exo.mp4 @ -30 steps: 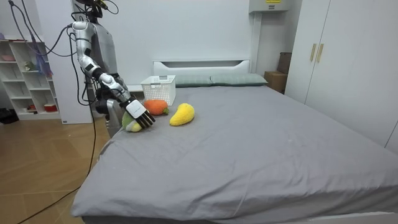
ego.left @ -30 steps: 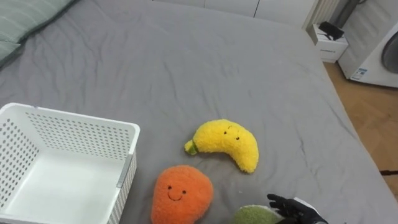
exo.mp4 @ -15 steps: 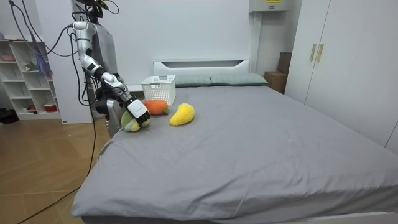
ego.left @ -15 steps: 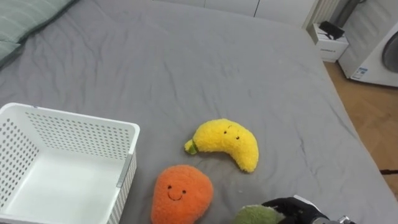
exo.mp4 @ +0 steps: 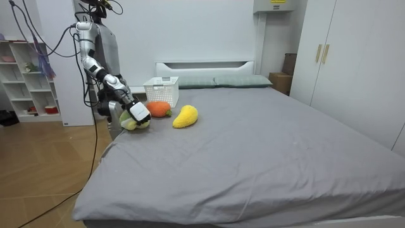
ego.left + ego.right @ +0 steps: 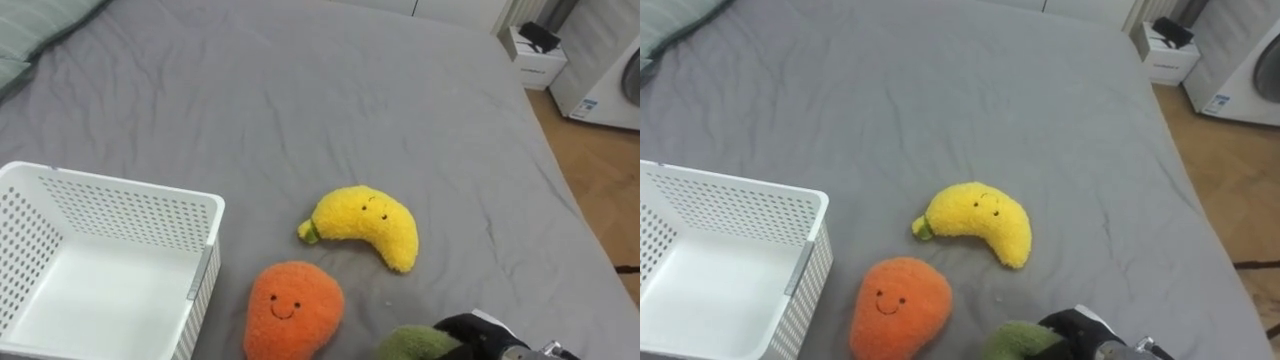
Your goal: Collect toys from the bed
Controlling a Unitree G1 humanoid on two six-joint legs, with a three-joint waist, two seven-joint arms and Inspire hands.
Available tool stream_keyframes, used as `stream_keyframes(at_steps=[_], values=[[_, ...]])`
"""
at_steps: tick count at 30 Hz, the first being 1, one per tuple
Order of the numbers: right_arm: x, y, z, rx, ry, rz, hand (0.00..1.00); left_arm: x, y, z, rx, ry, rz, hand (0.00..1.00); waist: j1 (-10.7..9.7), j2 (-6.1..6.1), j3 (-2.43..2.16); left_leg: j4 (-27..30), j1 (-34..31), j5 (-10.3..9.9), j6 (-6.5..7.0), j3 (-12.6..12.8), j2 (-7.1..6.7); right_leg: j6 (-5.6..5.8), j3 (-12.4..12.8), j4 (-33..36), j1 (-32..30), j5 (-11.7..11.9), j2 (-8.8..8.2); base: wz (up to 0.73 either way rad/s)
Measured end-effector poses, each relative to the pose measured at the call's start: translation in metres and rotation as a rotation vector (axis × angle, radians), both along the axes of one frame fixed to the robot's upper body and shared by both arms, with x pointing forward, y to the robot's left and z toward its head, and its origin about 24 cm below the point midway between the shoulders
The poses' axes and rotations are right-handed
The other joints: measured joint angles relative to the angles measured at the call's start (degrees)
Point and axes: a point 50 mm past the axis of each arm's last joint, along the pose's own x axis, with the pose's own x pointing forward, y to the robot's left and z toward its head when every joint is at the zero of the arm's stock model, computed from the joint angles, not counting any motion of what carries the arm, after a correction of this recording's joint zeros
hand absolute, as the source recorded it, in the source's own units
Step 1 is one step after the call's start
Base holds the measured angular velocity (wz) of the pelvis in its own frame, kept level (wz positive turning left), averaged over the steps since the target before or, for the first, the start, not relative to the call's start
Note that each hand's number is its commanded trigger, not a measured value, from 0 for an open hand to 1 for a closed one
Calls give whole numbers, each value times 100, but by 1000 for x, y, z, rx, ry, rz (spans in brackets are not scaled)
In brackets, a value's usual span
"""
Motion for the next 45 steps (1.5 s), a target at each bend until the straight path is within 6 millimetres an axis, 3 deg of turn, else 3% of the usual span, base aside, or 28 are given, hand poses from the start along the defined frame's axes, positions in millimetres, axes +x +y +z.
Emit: stream_keyframes(at_steps=[6,13,21,26,33,35,39,45], values=[[19,4,22,-30,-132,13,100,0,0,0,0,1,3,0,-44,14,18,3,7,0,0,-8,-1,0,-7,1,57,0,0,0],[62,16,81,-37,-434,50,100,2,-1,0,-22,-7,-7,0,-21,79,60,11,18,0,1,-22,-2,0,-27,-3,86,0,-5,0],[103,31,138,0,-675,86,100,5,0,0,-20,-10,-16,0,11,92,47,21,-76,3,2,-83,-6,0,-98,0,57,0,-6,4],[118,40,157,92,-741,81,100,15,-3,0,-26,-32,-27,0,237,94,45,59,-108,5,-1,-145,-6,0,-208,3,60,0,-18,7],[134,55,180,111,-828,114,100,28,-3,3,-10,-73,-49,0,706,88,38,92,-243,37,24,-387,-55,1,-572,2,77,1,-80,18],[139,63,187,119,-851,135,100,30,-2,5,-4,-81,-56,0,804,80,35,95,-291,76,40,-544,-97,1,-820,-5,99,1,-115,31],[142,76,190,133,-864,168,100,32,0,6,5,-84,-64,0,1066,56,25,118,-307,121,51,-664,-133,1,-989,-10,133,0,-147,22],[142,95,187,155,-855,202,100,32,0,6,2,-78,-62,0,1270,-48,63,216,-459,148,77,-1004,-214,12,-1277,-15,199,-6,-202,30]])
